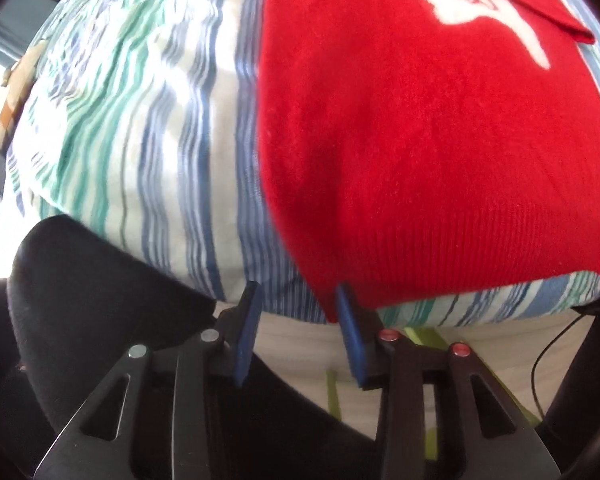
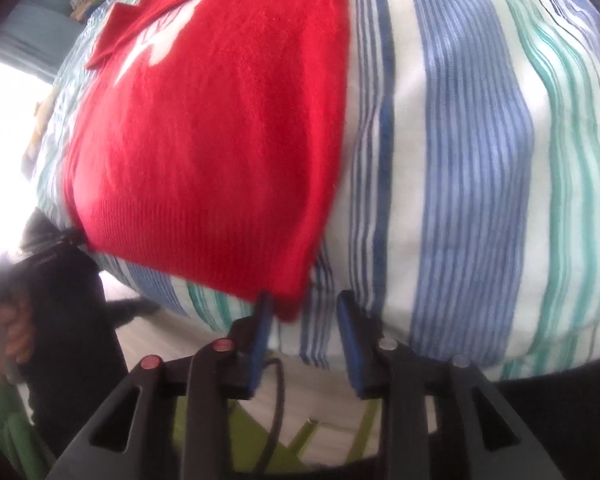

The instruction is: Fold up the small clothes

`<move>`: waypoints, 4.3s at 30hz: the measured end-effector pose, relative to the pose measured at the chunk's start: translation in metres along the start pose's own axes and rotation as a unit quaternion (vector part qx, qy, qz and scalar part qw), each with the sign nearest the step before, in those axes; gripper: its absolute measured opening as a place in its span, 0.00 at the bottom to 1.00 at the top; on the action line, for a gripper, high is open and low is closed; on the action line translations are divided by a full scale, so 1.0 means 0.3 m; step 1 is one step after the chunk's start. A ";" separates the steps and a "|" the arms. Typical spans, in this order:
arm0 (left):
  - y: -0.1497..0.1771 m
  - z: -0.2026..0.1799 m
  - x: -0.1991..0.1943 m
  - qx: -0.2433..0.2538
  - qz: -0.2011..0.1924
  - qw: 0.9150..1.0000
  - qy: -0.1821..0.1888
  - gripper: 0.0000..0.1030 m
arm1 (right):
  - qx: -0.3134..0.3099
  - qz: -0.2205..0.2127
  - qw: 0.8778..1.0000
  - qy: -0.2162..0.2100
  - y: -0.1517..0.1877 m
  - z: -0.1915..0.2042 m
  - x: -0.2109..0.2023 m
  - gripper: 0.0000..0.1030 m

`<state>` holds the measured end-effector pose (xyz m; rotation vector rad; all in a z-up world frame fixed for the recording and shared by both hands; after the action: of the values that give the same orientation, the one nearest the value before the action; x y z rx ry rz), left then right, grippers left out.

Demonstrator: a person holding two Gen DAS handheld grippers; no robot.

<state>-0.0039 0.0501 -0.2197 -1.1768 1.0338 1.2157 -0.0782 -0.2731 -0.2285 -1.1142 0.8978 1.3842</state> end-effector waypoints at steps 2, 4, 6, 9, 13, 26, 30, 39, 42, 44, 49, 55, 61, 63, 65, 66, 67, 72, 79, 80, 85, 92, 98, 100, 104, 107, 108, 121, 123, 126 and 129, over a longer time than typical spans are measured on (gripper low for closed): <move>-0.016 0.028 -0.081 -0.014 -0.034 0.999 0.014 0.44 | -0.026 0.013 0.999 0.033 0.010 -0.028 -0.062 0.34; -0.054 0.053 -0.160 -0.035 -0.070 0.997 0.025 0.52 | -0.052 -0.011 0.995 0.082 -0.035 -0.065 -0.178 0.34; -0.104 0.068 -0.229 -0.057 -0.110 0.992 0.039 0.55 | -0.083 -0.054 0.987 0.125 -0.132 -0.084 -0.314 0.37; -0.167 0.066 -0.290 -0.083 -0.149 0.984 0.052 0.59 | -0.147 -0.130 0.965 0.172 -0.336 -0.069 -0.468 0.54; -0.209 0.044 -0.294 -0.096 -0.152 0.981 0.076 0.59 | -0.271 -0.176 0.931 0.171 -0.596 0.068 -0.430 0.58; -0.120 0.128 -0.178 -0.106 -0.109 0.988 0.036 0.59 | -0.233 -0.214 0.944 0.089 -0.953 0.076 -0.088 0.05; -0.121 0.101 -0.171 -0.098 -0.109 0.988 0.039 0.59 | -0.089 -0.301 0.945 0.093 -0.867 -0.238 -0.357 0.05; -0.157 -0.071 -0.230 -0.052 -0.124 0.989 0.064 0.58 | 0.234 -0.338 0.908 0.085 -0.406 -0.933 -0.471 0.05; -0.161 -0.097 -0.265 -0.041 -0.135 0.988 0.064 0.58 | 0.279 -0.339 0.897 0.044 -0.332 -0.974 -0.394 0.05; -0.165 -0.093 -0.283 -0.041 -0.142 0.987 0.062 0.58 | 0.296 -0.357 0.886 0.015 -0.302 -0.976 -0.373 0.07; -0.169 -0.067 -0.268 -0.049 -0.138 0.988 0.051 0.58 | 0.327 -0.405 0.852 -0.047 -0.286 -1.009 -0.371 0.46; -0.153 -0.063 -0.248 -0.055 -0.133 0.988 0.051 0.58 | 0.374 -0.396 0.837 -0.042 -0.291 -1.086 -0.397 0.03; -0.168 -0.061 -0.195 -0.034 -0.135 0.990 0.027 0.58 | 0.373 -0.370 0.848 0.067 -0.179 -1.144 -0.433 0.03; -0.193 -0.063 -0.184 -0.018 -0.142 0.990 0.012 0.58 | 0.367 -0.355 0.856 0.078 -0.162 -1.163 -0.405 0.02; -0.230 -0.077 -0.193 0.005 -0.157 0.988 0.006 0.58 | 0.360 -0.354 0.859 0.089 -0.153 -1.161 -0.410 0.02; -0.255 -0.096 -0.202 0.023 -0.166 0.986 0.010 0.59 | 0.356 -0.351 0.861 0.096 -0.147 -1.158 -0.410 0.03; -0.282 -0.121 -0.213 0.045 -0.177 0.983 0.016 0.60 | 0.350 -0.347 0.864 0.101 -0.152 -1.154 -0.413 0.03; -0.425 -0.350 -0.229 0.198 -0.218 0.955 0.046 0.81 | 0.331 -0.348 0.872 0.098 -0.121 -1.103 -0.468 0.57; -0.643 -0.644 -0.084 0.314 -0.236 0.920 -0.002 0.83 | 0.276 -0.370 0.877 0.130 0.013 -0.887 -0.599 0.62; -0.672 -0.657 -0.059 0.307 -0.224 0.925 0.006 0.79 | 0.259 -0.377 0.881 0.121 0.024 -0.834 -0.601 0.62; -0.752 -0.575 -0.080 0.224 -0.198 0.951 0.086 0.07 | 0.194 -0.385 0.896 0.104 0.022 -0.594 -0.535 0.62; -0.921 0.212 -0.251 -0.114 -0.251 0.953 0.128 0.07 | 0.140 -0.382 0.909 0.096 0.001 -0.407 -0.438 0.62; -0.837 0.842 -0.014 -0.348 -0.195 0.917 0.014 0.06 | 0.118 -0.368 0.917 0.096 -0.043 -0.376 -0.392 0.62; -0.800 0.881 0.093 -0.364 -0.160 0.917 0.015 0.05 | 0.114 -0.359 0.921 0.099 -0.056 -0.364 -0.371 0.62; -0.759 0.863 0.216 -0.365 -0.133 0.921 0.009 0.05 | 0.097 -0.338 0.929 0.114 -0.072 -0.342 -0.332 0.62; -0.758 0.853 0.230 -0.368 -0.135 0.920 0.007 0.05 | 0.091 -0.324 0.933 0.125 -0.074 -0.339 -0.311 0.62; -0.752 0.866 0.229 -0.372 -0.132 0.919 0.012 0.05 | 0.092 -0.321 0.934 0.127 -0.074 -0.340 -0.307 0.62; -0.671 0.991 0.239 -0.427 -0.130 0.885 0.128 0.11 | 0.083 -0.310 0.937 0.136 -0.077 -0.335 -0.284 0.62; -0.659 0.999 0.232 -0.429 -0.127 0.886 0.122 0.11 | 0.083 -0.310 0.937 0.135 -0.079 -0.332 -0.283 0.62; -0.642 1.017 0.220 -0.439 -0.120 0.885 0.097 0.14 | 0.083 -0.308 0.939 0.131 -0.083 -0.333 -0.276 0.62; -0.619 1.041 0.198 -0.456 -0.112 0.881 0.060 0.25 | 0.081 -0.305 0.940 0.129 -0.087 -0.330 -0.268 0.62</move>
<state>0.1764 0.3709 -0.2212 -2.0485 0.3419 1.4957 -0.0417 -0.3866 -0.1766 -1.3204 0.7410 0.6542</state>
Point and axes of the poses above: each gripper's, at about its wrist camera, not at the fingertips, and x roughly the way its jaws point, z to its left, y to its underside, the point moved 5 cm from there along x, roughly the way its jaws point, and after that the axes turned 11 degrees about -x, right-handed, at the moved point
